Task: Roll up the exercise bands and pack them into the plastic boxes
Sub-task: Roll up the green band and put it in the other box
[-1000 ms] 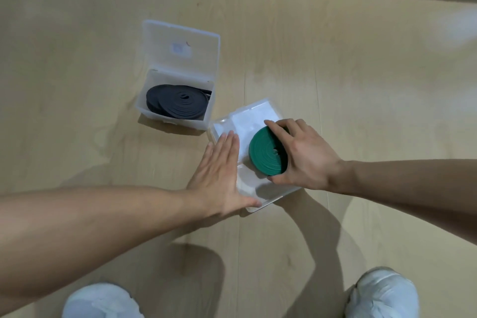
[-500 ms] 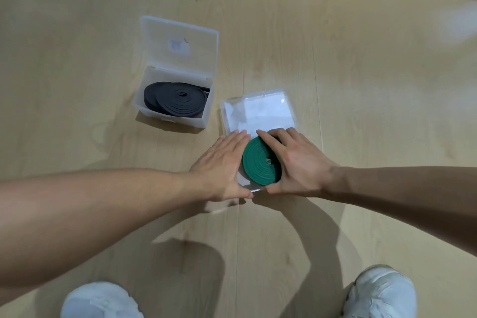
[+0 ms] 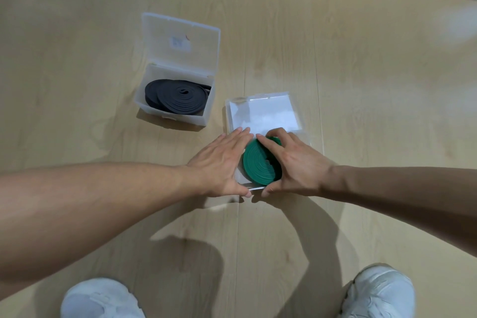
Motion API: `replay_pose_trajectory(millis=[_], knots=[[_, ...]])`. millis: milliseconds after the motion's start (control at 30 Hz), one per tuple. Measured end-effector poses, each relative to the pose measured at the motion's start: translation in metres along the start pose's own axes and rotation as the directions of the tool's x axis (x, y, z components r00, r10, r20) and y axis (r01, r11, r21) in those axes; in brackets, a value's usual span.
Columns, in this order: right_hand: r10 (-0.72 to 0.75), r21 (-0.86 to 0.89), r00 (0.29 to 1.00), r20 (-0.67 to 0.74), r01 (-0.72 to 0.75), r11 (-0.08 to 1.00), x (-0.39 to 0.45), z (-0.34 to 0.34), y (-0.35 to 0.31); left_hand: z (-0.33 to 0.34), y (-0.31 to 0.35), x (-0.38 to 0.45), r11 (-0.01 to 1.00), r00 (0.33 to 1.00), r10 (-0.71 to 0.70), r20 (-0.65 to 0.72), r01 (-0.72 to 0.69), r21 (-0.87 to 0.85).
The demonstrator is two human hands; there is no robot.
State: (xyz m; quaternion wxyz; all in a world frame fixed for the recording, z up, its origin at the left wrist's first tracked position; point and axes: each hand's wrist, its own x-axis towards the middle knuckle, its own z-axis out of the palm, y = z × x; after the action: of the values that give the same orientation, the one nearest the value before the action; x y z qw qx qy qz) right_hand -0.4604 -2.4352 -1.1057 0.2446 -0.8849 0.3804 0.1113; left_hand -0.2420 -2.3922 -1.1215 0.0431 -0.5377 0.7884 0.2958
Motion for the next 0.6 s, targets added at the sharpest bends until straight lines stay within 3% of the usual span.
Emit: replay_pose_trajectory(millis=[133,300,600], knots=[[-0.004,0.059,1.0,0.0,0.004,0.998,-0.001,0.002,0.002,-0.002,0.002,-0.001,0.999,1.0,-0.009,-0.002,0.009,-0.031],[-0.031,0.01,0.999,0.045,0.03,0.999,-0.003,0.007,0.006,-0.004,0.003,-0.003,0.999,1.0,0.009,0.007,-0.009,-0.033],[-0.076,0.194,0.994,0.084,0.059,0.979,-0.008,0.016,0.016,-0.004,0.001,0.0,0.999,0.998,0.0,0.055,-0.002,0.041]])
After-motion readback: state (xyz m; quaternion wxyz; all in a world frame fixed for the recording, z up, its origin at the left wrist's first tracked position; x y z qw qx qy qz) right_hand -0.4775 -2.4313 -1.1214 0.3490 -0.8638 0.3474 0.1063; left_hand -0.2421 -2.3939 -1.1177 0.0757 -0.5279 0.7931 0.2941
